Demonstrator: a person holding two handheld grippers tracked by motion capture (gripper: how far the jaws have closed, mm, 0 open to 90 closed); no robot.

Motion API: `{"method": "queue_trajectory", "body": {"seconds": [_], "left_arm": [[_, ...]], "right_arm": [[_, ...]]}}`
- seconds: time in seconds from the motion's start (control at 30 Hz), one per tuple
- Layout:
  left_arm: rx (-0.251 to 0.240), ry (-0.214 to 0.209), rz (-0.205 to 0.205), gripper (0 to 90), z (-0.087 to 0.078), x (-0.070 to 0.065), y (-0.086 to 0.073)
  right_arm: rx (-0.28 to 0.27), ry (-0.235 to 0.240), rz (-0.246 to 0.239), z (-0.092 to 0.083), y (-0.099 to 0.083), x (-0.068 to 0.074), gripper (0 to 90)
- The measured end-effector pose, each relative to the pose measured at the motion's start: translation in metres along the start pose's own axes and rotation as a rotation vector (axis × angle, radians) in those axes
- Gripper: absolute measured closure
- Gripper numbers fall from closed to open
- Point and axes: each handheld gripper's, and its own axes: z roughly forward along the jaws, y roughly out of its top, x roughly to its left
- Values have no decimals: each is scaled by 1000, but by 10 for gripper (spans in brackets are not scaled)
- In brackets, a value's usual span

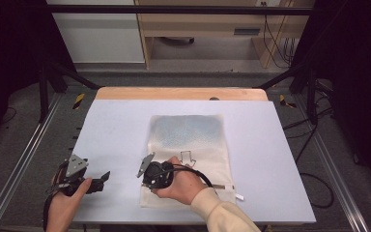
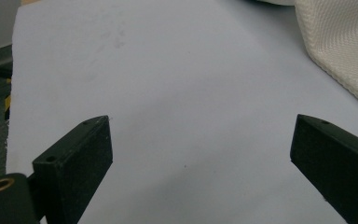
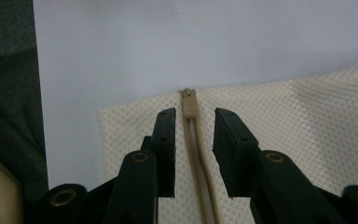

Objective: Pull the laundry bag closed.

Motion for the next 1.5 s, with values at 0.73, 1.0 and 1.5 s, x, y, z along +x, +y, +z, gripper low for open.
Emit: {"method": "queue_trajectory", "body": {"seconds": [0.73, 1.0, 1.5], "left_arm": [[16, -20, 26, 55, 3, -5, 1], [23, -24, 34, 55, 4, -6, 2], [37, -31, 47, 54, 5, -8, 2]], "right_arm": [[31, 41, 76, 28, 10, -8, 715], [41, 53, 82, 33, 11, -9, 725], [42, 58, 81, 35, 9, -8, 743]]}}
